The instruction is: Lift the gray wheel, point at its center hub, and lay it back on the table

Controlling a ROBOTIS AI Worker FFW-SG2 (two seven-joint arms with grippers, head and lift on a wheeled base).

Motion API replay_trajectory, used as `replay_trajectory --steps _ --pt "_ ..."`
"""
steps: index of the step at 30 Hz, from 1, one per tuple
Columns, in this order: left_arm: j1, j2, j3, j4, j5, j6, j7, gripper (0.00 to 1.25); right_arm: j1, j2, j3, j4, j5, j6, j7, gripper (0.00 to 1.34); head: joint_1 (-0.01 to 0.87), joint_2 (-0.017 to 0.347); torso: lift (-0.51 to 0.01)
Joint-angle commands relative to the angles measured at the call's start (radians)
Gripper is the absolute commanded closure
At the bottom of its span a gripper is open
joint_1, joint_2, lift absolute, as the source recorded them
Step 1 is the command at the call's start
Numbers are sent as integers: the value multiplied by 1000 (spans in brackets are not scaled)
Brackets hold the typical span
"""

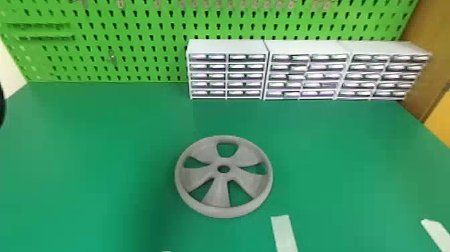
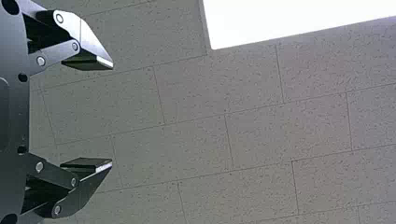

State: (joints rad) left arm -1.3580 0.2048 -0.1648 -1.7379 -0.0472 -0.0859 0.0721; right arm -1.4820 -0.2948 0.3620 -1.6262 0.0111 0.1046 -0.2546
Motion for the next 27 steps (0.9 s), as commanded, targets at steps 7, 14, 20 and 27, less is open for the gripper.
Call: replay_trajectory --steps 7,14,20,27 --pt "51 1 14 0 -2 11 2 507 58 -7 0 0 -33 47 0 386 692 48 -96" --pt "140 8 56 1 16 25 2 509 157 -20 -21 5 -91 52 0 386 692 48 -96" --pt "204 8 74 21 24 26 2 507 216 -29 -48 5 -126 83 0 386 692 48 -96" --pt "278 8 103 57 38 29 2 507 301 -30 -83 37 -184 104 0 386 692 48 -96"
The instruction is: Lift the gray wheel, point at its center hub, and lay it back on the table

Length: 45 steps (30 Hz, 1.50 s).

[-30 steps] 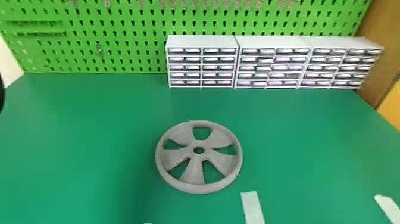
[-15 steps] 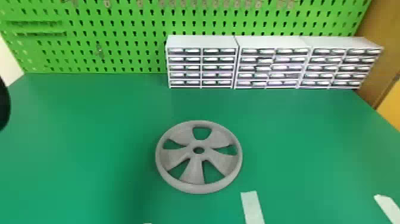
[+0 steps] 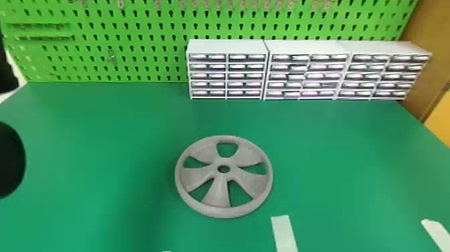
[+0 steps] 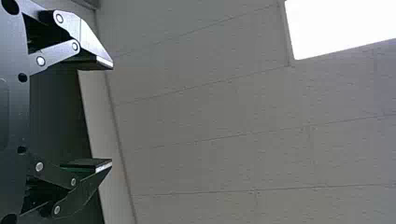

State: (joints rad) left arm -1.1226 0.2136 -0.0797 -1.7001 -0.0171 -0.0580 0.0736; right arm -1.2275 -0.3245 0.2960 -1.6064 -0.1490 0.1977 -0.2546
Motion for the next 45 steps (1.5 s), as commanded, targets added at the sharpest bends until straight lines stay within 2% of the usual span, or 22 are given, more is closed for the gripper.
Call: replay_trajectory --steps 1,14,22,29,40,45 --pt "52 0 23 22 9 3 0 507 56 1 -20 22 -26 11 0 386 692 48 -96" --pt "178 -2 46 62 28 29 0 507 174 1 -34 63 -99 83 -20 391 692 48 -96" --pt "274 -16 60 120 62 38 12 509 260 12 -57 66 -136 123 -28 398 692 48 -96" --pt "343 -22 60 148 91 63 14 509 309 16 -28 82 -164 126 -28 395 692 48 -96" --pt "472 -72 64 201 95 89 20 510 448 50 -35 106 -207 127 -28 389 692 48 -96" --pt "552 -105 86 220 121 93 20 509 528 68 -24 106 -196 120 -28 335 692 48 -96"
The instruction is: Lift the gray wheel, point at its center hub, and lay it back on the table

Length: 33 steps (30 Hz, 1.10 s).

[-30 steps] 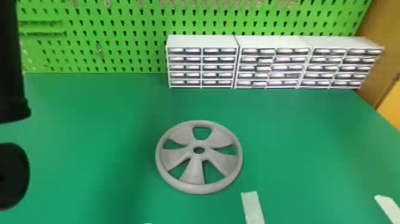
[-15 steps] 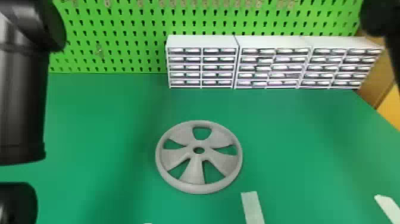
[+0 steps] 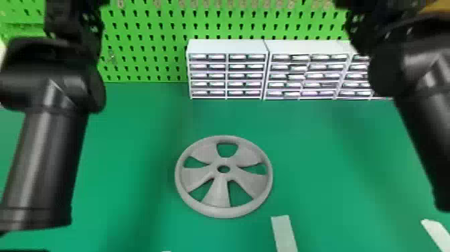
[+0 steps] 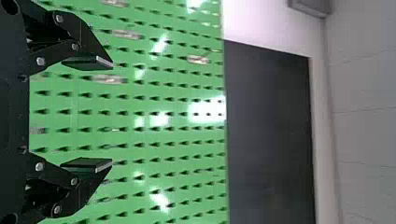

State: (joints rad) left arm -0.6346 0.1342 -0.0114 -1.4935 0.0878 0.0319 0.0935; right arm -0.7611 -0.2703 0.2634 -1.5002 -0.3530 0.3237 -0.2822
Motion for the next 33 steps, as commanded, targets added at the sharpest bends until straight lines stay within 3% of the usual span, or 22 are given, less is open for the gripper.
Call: replay_trajectory --steps 1,15,22,26,33 --pt "73 -28 19 13 15 3 0 510 69 16 8 0 8 -8 0 329 692 48 -96" --pt "197 -93 16 26 -28 -3 0 510 226 49 -24 2 29 -32 2 375 692 48 -96" --pt "245 -108 1 26 -34 -9 0 510 286 66 -32 -3 29 -32 2 420 692 48 -96" --pt "270 -119 -1 26 -28 -9 0 510 306 62 -23 -5 32 -34 8 415 692 48 -96" --pt "293 -120 -16 27 -53 -4 0 510 350 80 -41 -12 60 -89 32 414 692 48 -96"
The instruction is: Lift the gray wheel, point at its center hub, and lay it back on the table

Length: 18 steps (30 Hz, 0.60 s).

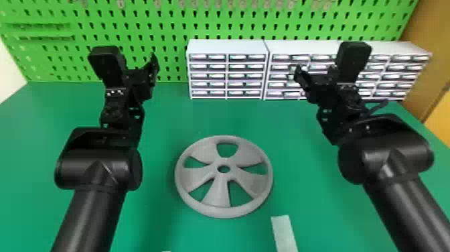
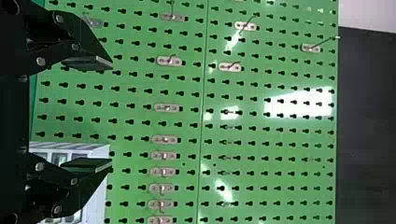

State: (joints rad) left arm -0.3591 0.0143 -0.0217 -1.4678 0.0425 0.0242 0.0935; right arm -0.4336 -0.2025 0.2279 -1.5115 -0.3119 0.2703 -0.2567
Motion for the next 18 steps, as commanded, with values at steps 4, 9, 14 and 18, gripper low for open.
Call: replay_trajectory --steps 4,9,14,18 --pt "28 0 -4 0 -23 3 0 510 47 17 1 -1 51 -72 22 414 692 48 -96" --pt "43 -4 -23 -3 -26 3 0 510 82 17 -10 -18 51 -88 30 414 692 48 -96" --pt "66 -2 -26 -40 -26 2 3 510 101 29 -13 -22 53 -112 31 414 692 48 -96" --pt "72 -2 -40 -42 -39 3 29 509 108 26 -21 -26 53 -111 33 414 692 48 -96"
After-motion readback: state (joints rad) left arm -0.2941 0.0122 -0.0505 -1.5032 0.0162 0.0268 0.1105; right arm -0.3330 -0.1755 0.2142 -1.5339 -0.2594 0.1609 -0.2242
